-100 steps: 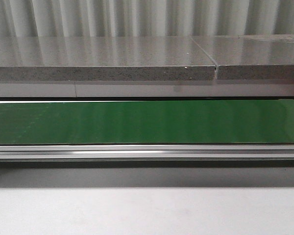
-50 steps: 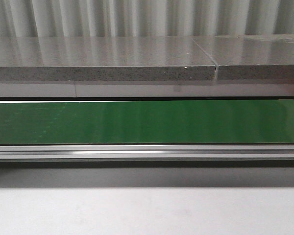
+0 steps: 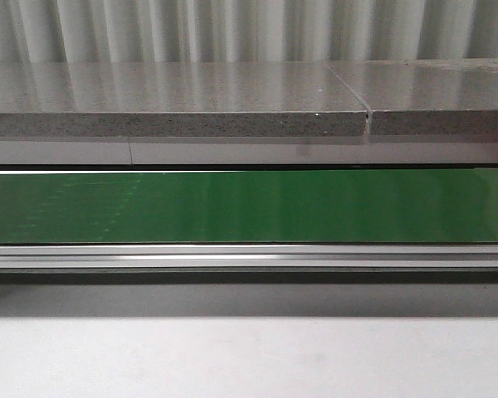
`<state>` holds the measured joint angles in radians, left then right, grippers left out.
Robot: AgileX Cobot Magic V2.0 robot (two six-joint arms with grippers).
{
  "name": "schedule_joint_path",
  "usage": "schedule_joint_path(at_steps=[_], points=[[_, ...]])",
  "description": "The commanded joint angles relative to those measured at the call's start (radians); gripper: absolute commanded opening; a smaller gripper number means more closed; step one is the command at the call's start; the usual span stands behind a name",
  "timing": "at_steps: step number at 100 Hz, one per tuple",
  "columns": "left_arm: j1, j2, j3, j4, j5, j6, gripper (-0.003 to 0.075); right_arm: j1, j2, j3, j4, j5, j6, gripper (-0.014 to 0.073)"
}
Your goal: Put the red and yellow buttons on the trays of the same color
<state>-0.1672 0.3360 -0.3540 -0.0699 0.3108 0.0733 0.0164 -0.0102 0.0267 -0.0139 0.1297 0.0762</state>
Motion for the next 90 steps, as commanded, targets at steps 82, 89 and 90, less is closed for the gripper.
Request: schedule_joint_path(at_steps=[82, 89, 90], points=[[0.097, -0.369, 0.398, 0.041, -0.330, -0.115, -0.0020, -0.001, -0.016, 0.002, -0.011, -0.083, 0.000, -0.0067], [0.097, -0.369, 0.398, 0.041, -0.341, -0.115, -0.0020, -0.001, -0.016, 0.002, -0.011, -0.083, 0.000, -0.0067], [0.097, -0.369, 0.398, 0.041, -0.340, -0.115, -0.0020, -0.001, -0.016, 0.002, -0.011, -0.083, 0.000, -0.0067]])
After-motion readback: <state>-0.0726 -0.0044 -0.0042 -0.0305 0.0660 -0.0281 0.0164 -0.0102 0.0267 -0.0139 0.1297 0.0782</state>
